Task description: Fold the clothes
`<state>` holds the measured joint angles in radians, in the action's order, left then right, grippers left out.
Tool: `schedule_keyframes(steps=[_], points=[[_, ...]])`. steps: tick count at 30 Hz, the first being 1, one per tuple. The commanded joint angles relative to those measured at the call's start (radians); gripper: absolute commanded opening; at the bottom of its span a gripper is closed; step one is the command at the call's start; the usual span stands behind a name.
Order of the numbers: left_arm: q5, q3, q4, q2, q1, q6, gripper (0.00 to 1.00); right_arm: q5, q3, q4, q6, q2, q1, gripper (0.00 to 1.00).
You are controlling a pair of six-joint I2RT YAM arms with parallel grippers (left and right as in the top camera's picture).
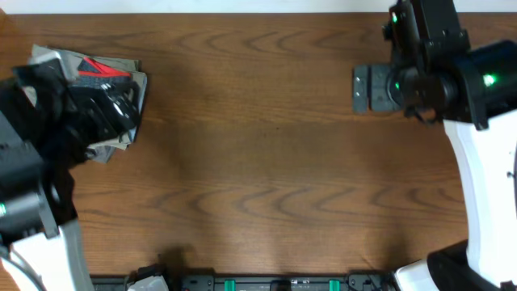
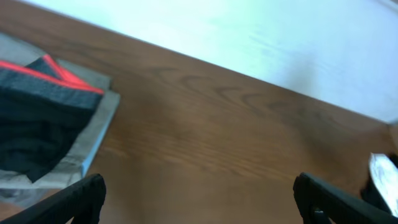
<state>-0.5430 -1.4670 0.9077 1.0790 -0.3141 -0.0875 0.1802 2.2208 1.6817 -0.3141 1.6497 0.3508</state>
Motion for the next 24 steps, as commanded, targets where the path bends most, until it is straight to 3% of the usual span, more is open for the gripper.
schedule_keyframes(steps=[1, 12, 18, 24], points=[[0.017, 0.035, 0.003, -0.082, 0.046, 0.028, 0.98, 0.079, -0.009, 0.016, -0.071, -0.024, 0.047, 0.96], [0.039, 0.239, -0.017, -0.299, 0.076, 0.032, 0.98, 0.438, -0.388, -0.043, -0.363, -0.208, 0.253, 0.99], [0.038, 0.411, -0.104, -0.381, 0.076, 0.031, 0.98, 0.463, -0.598, -0.204, -0.329, -0.330, 0.279, 0.99], [0.039, 0.467, -0.147, -0.370, 0.076, 0.031, 0.98, 0.480, -0.631, -0.315, -0.244, -0.350, 0.259, 0.99]])
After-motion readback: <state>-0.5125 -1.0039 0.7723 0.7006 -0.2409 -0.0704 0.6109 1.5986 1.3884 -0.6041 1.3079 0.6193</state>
